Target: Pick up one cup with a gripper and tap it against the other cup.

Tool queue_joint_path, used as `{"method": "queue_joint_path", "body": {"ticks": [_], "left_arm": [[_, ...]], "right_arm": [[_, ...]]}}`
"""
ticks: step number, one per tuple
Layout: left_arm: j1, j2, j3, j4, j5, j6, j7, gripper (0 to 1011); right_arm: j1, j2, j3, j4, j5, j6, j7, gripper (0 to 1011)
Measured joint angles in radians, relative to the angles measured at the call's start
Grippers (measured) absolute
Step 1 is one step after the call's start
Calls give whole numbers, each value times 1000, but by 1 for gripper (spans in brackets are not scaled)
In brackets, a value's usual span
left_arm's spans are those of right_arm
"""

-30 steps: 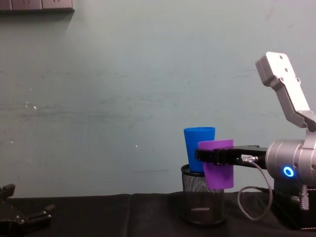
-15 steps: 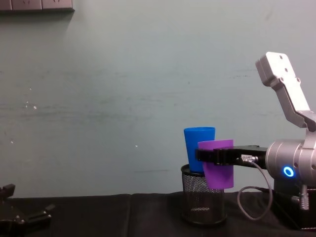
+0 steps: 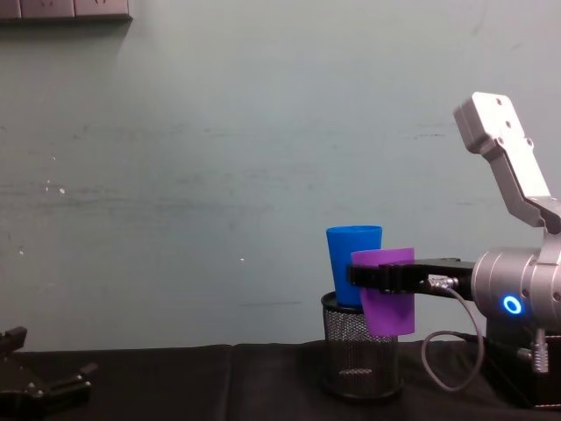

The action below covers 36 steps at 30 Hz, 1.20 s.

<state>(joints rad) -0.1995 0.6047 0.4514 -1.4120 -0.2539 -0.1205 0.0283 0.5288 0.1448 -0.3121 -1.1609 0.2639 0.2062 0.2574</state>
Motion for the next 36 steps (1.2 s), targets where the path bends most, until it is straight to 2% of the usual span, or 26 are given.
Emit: {"method": "queue_joint_path", "body": {"ticks": [36], "left_arm": [[0, 0, 0, 0, 0, 0, 0, 1000]], "right_arm": [[0, 0, 0, 0, 0, 0, 0, 723]]}}
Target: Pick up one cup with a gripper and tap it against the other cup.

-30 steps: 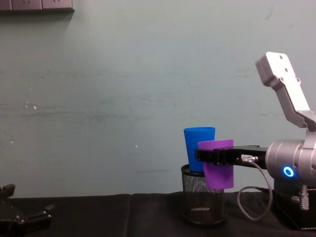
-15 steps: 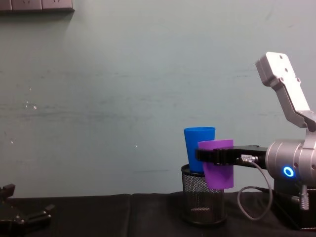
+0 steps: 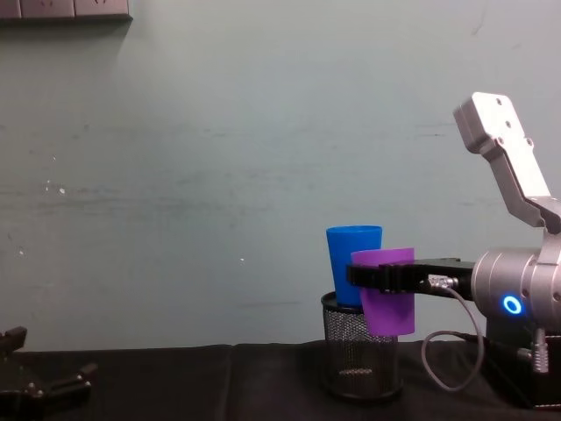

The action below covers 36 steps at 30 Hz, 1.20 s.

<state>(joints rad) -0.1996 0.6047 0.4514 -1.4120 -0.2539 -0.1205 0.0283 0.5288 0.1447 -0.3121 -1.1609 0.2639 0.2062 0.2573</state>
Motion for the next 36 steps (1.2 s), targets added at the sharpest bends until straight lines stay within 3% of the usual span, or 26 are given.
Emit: {"method": "queue_joint_path", "body": {"ticks": [36], "left_arm": [[0, 0, 0, 0, 0, 0, 0, 1000]], "right_arm": [[0, 0, 0, 0, 0, 0, 0, 723]]}}
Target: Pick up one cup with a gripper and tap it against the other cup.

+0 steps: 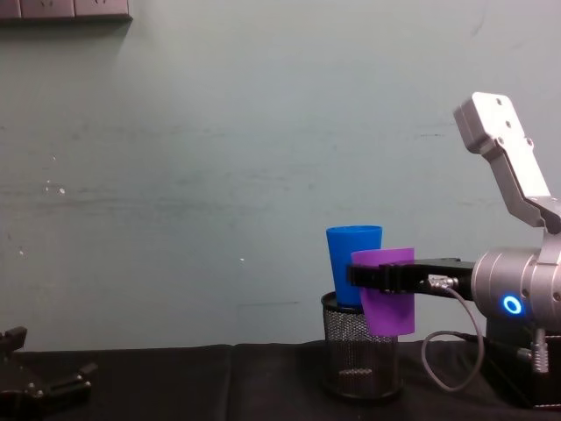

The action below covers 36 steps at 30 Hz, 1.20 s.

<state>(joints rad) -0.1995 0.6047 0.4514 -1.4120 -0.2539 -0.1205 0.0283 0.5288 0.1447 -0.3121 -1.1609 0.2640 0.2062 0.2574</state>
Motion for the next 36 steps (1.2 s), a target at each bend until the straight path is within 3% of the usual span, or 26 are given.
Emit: {"method": "queue_joint_path", "body": {"ticks": [36], "left_arm": [[0, 0, 0, 0, 0, 0, 0, 1000]], "right_arm": [[0, 0, 0, 0, 0, 0, 0, 723]]}}
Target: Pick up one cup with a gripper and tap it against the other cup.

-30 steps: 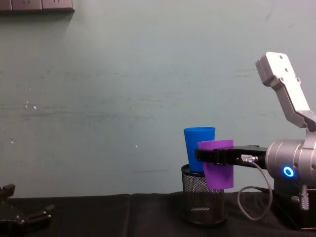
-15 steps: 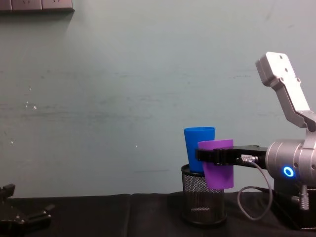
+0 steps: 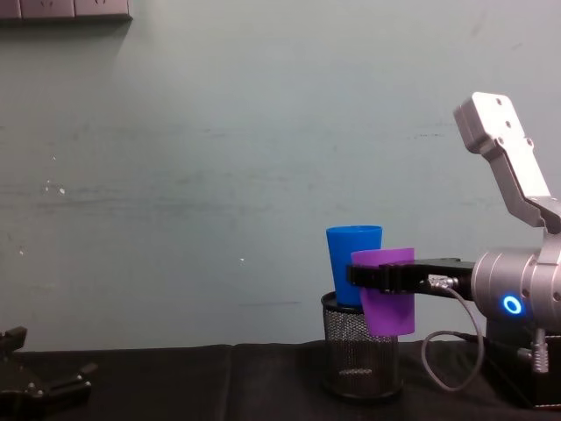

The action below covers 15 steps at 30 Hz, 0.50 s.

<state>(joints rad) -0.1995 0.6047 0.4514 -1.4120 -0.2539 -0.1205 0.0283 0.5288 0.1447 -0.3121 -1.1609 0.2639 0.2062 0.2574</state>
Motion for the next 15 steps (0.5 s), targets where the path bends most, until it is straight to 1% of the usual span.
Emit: {"method": "queue_joint_path", "body": {"ticks": [15], "left_arm": [[0, 0, 0, 0, 0, 0, 0, 1000]], "right_arm": [[0, 0, 0, 0, 0, 0, 0, 723]]}}
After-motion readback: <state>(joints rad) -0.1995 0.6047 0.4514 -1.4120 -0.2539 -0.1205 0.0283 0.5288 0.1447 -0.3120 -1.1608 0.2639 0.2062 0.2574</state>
